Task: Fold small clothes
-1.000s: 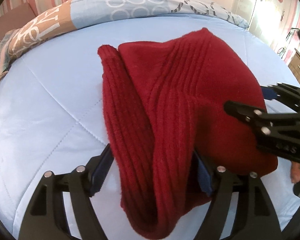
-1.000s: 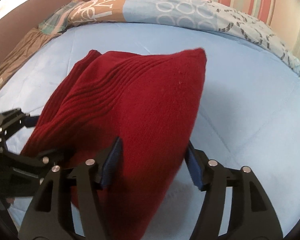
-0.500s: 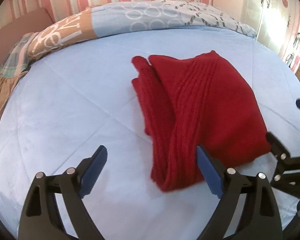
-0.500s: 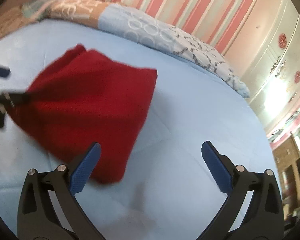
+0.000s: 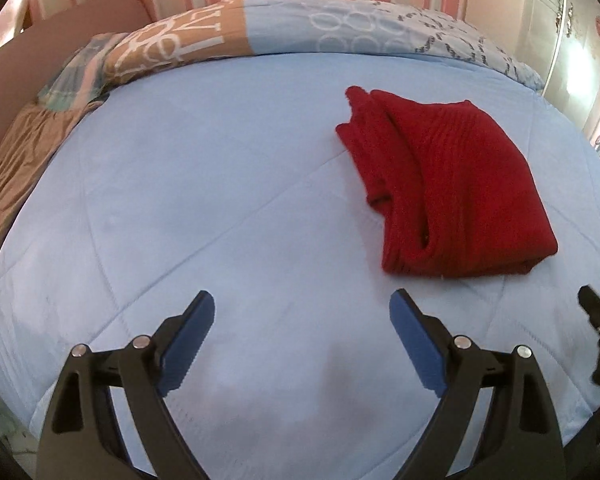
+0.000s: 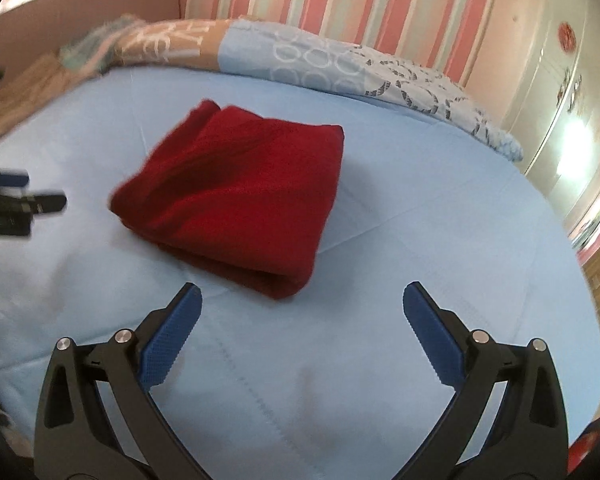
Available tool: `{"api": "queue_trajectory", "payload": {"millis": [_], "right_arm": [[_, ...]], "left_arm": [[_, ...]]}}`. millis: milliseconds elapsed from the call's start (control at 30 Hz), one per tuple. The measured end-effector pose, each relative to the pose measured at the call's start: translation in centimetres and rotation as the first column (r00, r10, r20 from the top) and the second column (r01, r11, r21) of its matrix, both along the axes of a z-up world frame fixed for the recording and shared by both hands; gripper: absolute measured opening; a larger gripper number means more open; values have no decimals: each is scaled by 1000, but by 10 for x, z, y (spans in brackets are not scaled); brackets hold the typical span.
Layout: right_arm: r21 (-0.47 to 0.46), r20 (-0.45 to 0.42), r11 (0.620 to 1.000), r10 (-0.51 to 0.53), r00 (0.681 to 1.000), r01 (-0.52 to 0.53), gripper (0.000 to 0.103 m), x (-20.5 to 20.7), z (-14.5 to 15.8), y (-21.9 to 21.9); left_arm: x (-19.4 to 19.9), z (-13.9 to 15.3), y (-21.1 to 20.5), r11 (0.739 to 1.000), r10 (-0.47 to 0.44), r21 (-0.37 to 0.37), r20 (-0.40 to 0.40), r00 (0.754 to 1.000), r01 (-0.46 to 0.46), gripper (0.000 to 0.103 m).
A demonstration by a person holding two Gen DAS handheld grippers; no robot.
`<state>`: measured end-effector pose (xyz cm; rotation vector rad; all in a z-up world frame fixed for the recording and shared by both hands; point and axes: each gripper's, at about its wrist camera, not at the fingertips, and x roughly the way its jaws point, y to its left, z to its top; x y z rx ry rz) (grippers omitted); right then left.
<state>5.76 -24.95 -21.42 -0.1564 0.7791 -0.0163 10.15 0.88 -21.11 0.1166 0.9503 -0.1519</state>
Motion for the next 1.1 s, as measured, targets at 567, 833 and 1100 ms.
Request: {"api": "queue_trajectory", "payload": {"millis": [567, 833, 1100], "right_arm": [[271, 101, 962, -65, 993, 35, 100, -63, 23, 4], [265, 206, 964, -83, 975, 26, 100, -85, 36, 11], [237, 211, 969, -125, 969, 73, 100, -97, 34, 16]], "left_arm": [[-81, 29, 18, 997, 49, -63, 78, 996, -44, 91], [-117, 55, 10, 999, 44, -24, 253, 966, -40, 101], [-142, 60, 10, 998, 44, -52, 322, 946, -29, 101]]}}
